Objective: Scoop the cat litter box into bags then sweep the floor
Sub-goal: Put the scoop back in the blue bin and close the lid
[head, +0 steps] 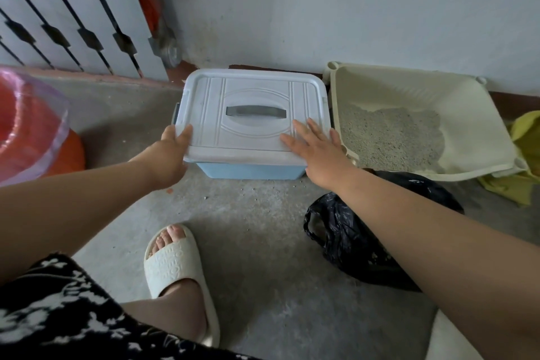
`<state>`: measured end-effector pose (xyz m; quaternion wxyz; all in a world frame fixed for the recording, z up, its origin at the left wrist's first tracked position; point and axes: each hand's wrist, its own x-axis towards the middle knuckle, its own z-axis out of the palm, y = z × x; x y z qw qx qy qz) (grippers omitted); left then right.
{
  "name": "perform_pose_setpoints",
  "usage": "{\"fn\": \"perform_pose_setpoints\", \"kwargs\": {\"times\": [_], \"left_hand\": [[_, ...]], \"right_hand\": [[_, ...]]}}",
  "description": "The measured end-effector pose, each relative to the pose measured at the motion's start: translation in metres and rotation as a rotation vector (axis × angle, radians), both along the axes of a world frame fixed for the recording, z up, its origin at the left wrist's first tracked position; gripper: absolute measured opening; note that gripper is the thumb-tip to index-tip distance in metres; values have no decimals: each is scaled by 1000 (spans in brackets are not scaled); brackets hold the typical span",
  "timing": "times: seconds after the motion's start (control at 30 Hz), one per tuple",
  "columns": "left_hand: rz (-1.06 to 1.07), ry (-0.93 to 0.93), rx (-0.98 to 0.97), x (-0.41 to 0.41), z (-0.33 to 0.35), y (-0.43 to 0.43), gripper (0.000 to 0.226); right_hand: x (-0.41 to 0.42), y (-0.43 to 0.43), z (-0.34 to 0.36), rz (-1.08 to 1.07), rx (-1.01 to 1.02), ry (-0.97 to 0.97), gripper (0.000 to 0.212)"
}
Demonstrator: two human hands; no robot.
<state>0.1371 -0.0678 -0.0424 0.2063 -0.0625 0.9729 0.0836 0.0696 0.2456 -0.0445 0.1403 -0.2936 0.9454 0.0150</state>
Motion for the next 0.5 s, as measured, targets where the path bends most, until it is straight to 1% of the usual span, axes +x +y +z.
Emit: {"fn": "perform_pose_setpoints", "kwargs": {"times": [0.03,0.1,0.17,0.2,0.23,0.27,0.3,0.37,0.4,0.47,0.5], "left_hand": [[46,26,67,1,2,3,85],[239,146,237,1,2,11,70],[498,262,398,-2,2,18,51],[594,291,446,-3,-1,20,48],[660,305,480,-4,-4,20,47],[709,319,514,-6,-6,19,44],[764,328,563,-9,-8,15,40],[886,320,717,-14,-12,10,31],[927,309,770,-15,-13,8,30],[933,272,787,-18,-10,10,32],[929,246,782,-20,-8,11,33]], "right_hand": [[-1,-2,1,-73,-76,-34,100],[-9,-4,5,-264,-293,-99,91],[-19,-5,9,-444,-511,-101,70],[-24,-5,12,-502,-561,-83,56],[-28,-6,15,-535,-551,-80,44],[-30,-7,17,-541,-497,-91,36],[-32,-9,18,-529,-435,-103,32],[-33,-10,18,-501,-360,-98,30],[-32,-10,18,-477,-328,-85,28],[-32,-7,15,-397,-224,-75,26],[-32,-5,12,-365,-170,-83,30]]}}
